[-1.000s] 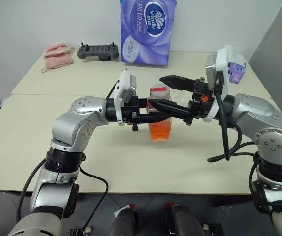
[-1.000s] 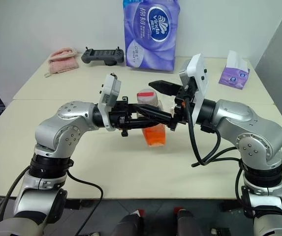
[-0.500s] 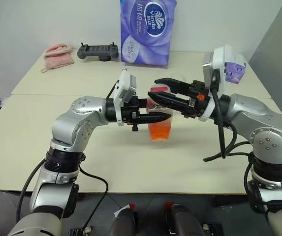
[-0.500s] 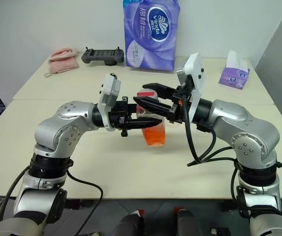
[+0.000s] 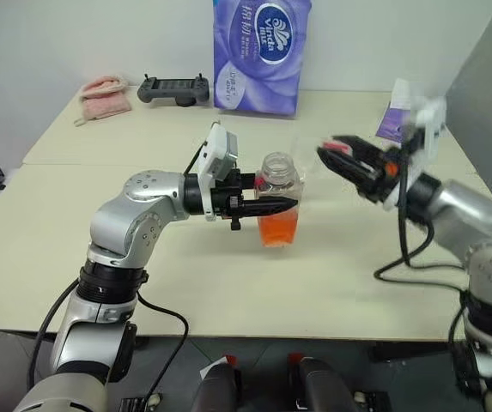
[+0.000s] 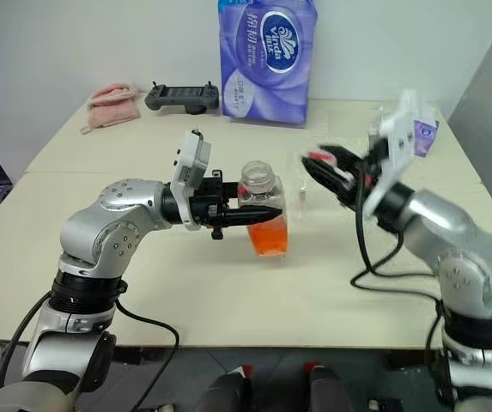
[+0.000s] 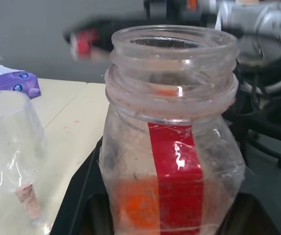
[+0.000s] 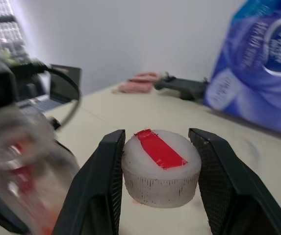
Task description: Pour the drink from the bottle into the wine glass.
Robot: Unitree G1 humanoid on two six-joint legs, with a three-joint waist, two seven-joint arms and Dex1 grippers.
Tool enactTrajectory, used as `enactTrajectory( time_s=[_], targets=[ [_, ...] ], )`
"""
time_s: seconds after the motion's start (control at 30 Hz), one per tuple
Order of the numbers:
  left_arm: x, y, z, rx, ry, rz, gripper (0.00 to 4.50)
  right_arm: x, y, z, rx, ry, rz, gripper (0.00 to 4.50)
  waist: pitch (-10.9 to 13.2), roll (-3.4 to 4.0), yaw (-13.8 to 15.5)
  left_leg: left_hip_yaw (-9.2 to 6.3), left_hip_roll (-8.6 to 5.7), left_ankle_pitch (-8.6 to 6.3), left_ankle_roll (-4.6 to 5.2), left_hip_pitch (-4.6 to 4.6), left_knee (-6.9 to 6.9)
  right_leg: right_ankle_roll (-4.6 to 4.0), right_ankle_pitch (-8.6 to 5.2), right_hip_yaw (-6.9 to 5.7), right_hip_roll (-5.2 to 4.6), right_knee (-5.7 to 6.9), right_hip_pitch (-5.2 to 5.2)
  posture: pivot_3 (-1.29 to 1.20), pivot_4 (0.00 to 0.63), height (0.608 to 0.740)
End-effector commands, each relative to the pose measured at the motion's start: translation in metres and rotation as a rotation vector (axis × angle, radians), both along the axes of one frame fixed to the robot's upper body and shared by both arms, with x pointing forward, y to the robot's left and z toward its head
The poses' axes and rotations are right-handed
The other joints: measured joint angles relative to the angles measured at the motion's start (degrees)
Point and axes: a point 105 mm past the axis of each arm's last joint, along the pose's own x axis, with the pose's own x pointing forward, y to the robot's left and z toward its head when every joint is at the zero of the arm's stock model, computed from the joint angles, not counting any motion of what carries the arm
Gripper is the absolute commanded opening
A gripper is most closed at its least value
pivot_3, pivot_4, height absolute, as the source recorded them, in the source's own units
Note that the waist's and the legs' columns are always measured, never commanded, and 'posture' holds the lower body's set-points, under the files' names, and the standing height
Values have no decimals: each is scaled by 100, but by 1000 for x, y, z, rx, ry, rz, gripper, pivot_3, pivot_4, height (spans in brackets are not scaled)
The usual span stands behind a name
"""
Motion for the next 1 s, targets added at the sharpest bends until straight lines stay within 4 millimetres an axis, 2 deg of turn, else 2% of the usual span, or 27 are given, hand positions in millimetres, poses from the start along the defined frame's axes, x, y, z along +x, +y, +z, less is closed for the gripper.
enactTrajectory(
  time_s=[0.03, 0.13, 0.17, 0.23, 0.27, 0.33, 0.47, 0.53, 0.6, 0.77, 0.9, 1.0],
  targets=[
    [-7, 1, 13, -22, -64, -14, 1824, 4, -20, -36, -88, 4, -178, 1826, 0, 0, -12, 3, 0, 0, 0, 1, 1, 0, 0, 3, 0, 1, -1, 0, 150, 740],
    [-6, 1, 14, -22, -63, -9, 1824, 9, -29, -87, -53, 154, -291, 1826, 0, 1, -66, 18, 4, 2, -1, 11, 0, 0, 0, 4, 5, 7, -1, 0, 150, 740],
    [-6, 0, 14, -21, -63, -10, 1824, 10, -34, -109, -66, 213, -330, 1826, -1, 2, -73, 25, 8, 2, -1, 16, -2, 0, 0, 6, 7, 9, -1, 0, 150, 740],
    [-6, 0, 15, -20, -64, -12, 1824, 11, -40, -134, -93, 265, -382, 1826, 0, 3, -66, 30, 14, 2, -1, 24, -7, 0, 0, 10, 14, 8, 0, 0, 150, 740],
    [-7, -1, 15, -19, -65, -13, 1824, 11, -42, -140, -80, 281, -401, 1826, 0, 3, -58, 30, 13, 2, -2, 23, -8, 0, 0, 10, 14, 8, -1, 0, 150, 740],
    [-6, 0, 15, -16, -67, -13, 1824, 12, -46, -146, -61, 302, -426, 2500, -1, 2, -62, 34, 11, 2, -2, 23, -6, 0, 0, 14, 13, 7, -1, 0, 150, 740],
    [-5, 2, 16, -13, -69, -5, 1824, 14, -52, -142, -33, 310, -458, 3833, -1, 2, -41, 34, 6, 2, -1, 29, -4, 2, 1, 16, 10, 5, 8, 0, 150, 740],
    [-6, 2, 16, -14, -67, -4, 1824, 13, -49, -137, -59, 288, -440, 4471, -1, 2, -24, 32, 5, 2, -1, 28, -4, 2, 1, 15, 10, 4, 8, 0, 150, 740],
    [-6, 2, 16, -13, -67, -3, 1824, 11, -46, -132, -71, 268, -421, 4471, -1, 2, -17, 32, 3, 2, -1, 27, -3, 2, 1, 15, 7, 4, 8, 0, 150, 740],
    [-3, 3, 16, -22, -65, 22, 1824, -4, -42, -75, -58, 81, -261, 4471, 0, 4, -31, 32, 3, 1, 0, 26, -3, 3, 1, 15, 7, 3, 8, 0, 150, 740],
    [-1, 5, 16, -26, -66, 45, 1824, -31, -29, -35, -66, -25, -15, 4471, 0, 4, -31, 29, 4, 1, 1, 26, -3, 3, 1, 10, 8, 2, 9, 0, 150, 740],
    [15, 12, 18, -58, -77, 156, 1824, -54, -15, 6, -24, -62, 191, 4471, 1, 3, -32, 26, 5, 0, 1, 27, -3, 3, 1, 7, 8, 1, 12, 0, 150, 740]
  ],
)
